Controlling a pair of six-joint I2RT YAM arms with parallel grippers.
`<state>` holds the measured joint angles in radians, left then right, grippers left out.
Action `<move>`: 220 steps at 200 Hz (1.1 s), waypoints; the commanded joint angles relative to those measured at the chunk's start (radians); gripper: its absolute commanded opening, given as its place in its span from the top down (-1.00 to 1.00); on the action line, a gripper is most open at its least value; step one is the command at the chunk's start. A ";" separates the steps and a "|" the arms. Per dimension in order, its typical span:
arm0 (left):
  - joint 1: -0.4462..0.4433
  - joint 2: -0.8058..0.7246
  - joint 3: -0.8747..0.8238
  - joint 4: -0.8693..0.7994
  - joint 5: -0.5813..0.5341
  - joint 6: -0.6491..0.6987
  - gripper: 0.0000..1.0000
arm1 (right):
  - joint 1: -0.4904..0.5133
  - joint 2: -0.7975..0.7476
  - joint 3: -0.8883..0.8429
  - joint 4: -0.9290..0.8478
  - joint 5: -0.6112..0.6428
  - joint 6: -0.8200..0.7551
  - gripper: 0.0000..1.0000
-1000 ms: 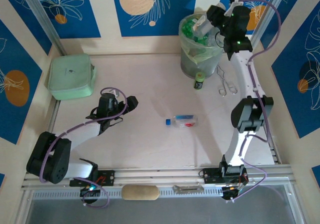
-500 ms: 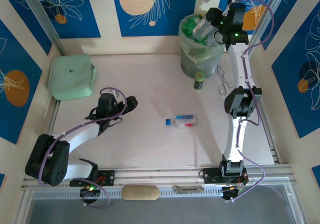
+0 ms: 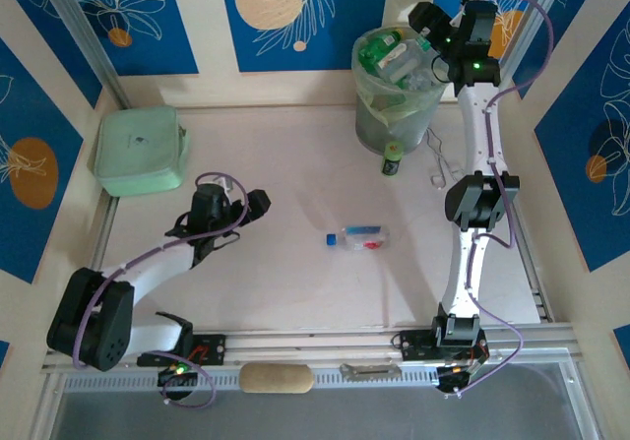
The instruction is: Put the plastic bottles in the bin
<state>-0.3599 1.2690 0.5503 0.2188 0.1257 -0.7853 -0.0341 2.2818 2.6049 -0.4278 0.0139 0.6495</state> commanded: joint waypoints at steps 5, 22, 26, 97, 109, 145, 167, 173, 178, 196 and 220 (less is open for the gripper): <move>0.005 -0.025 -0.007 -0.012 -0.006 -0.005 -0.99 | 0.004 -0.050 0.024 -0.021 0.036 -0.055 -0.98; 0.005 -0.028 -0.007 -0.012 -0.006 -0.008 -0.99 | 0.013 -0.086 -0.004 -0.022 0.060 -0.099 -0.98; 0.005 -0.030 -0.007 -0.012 -0.006 -0.008 -0.99 | 0.015 -0.096 -0.013 -0.020 0.064 -0.110 -0.98; 0.005 -0.048 -0.013 -0.009 0.000 -0.008 -0.99 | 0.115 -0.368 -0.336 0.094 0.137 -0.354 -0.98; 0.005 -0.046 -0.013 -0.006 0.001 -0.006 -0.99 | 0.133 -0.439 -0.441 0.123 0.119 -0.378 -0.98; 0.004 -0.042 -0.004 0.003 0.016 0.003 -0.99 | 0.190 -0.656 -0.782 0.191 0.023 -0.405 -0.98; 0.004 -0.036 0.005 0.008 0.025 0.004 -0.99 | 0.240 -0.761 -0.932 0.142 -0.020 -0.419 -0.98; 0.003 -0.036 0.009 0.008 0.024 0.004 -0.99 | 0.257 -0.787 -0.973 0.129 -0.020 -0.421 -0.98; 0.003 -0.035 0.013 0.008 0.024 0.004 -0.99 | 0.272 -0.809 -1.008 0.120 -0.024 -0.424 -0.98; 0.004 -0.033 0.026 0.005 0.022 0.007 -1.00 | 0.333 -0.881 -1.120 0.066 -0.024 -0.440 -0.98; 0.004 -0.043 0.041 -0.006 0.012 0.014 -0.99 | 0.414 -0.958 -1.269 -0.009 -0.019 -0.449 -0.98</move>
<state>-0.3603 1.2381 0.5518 0.2165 0.1307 -0.7849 0.3191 1.3998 1.4425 -0.3420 0.0177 0.2340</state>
